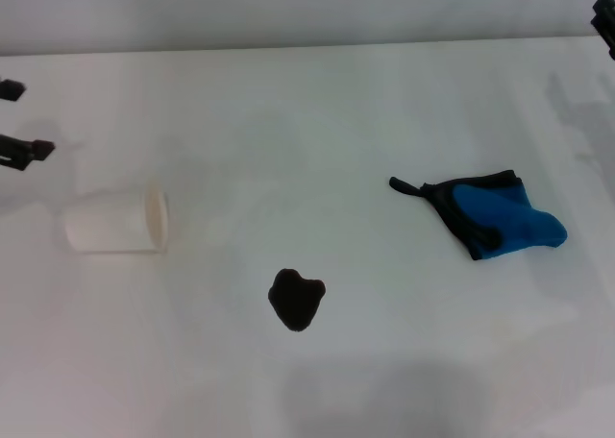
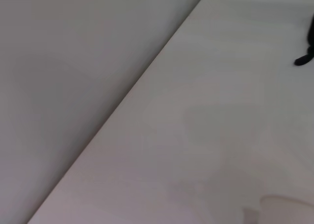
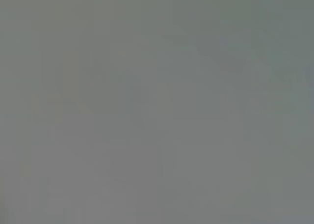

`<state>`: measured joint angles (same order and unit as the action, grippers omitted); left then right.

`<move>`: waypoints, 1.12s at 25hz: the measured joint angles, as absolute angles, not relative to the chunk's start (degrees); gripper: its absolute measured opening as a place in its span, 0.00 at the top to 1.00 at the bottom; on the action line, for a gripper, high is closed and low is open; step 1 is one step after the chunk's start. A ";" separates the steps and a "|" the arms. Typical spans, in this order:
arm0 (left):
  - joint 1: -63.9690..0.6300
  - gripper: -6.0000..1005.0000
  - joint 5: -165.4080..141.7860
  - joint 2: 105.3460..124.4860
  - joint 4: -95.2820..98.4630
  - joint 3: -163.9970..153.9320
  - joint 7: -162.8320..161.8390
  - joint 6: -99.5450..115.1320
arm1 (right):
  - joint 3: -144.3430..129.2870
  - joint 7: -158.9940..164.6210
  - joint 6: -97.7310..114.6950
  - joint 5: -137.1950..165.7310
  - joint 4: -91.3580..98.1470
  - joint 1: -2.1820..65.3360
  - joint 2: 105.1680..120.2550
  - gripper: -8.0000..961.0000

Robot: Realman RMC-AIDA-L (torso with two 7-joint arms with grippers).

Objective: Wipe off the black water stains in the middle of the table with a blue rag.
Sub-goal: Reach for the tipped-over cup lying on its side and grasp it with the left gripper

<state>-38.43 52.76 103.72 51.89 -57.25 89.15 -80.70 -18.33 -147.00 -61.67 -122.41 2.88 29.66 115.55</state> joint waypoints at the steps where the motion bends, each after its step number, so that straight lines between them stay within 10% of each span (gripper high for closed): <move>1: -39.15 0.13 52.23 103.96 51.74 -57.43 89.57 -81.07 | -18.26 -146.74 -61.82 -122.47 2.95 29.70 115.52 0.12; 28: -46.81 0.13 29.62 113.17 51.62 -63.57 93.44 -84.85 | -17.75 -145.89 -61.96 -122.88 5.25 30.21 115.55 0.12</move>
<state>-46.81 29.62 113.17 51.62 -63.57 93.44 -84.85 -17.75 -145.89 -61.96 -122.88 5.25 30.21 115.55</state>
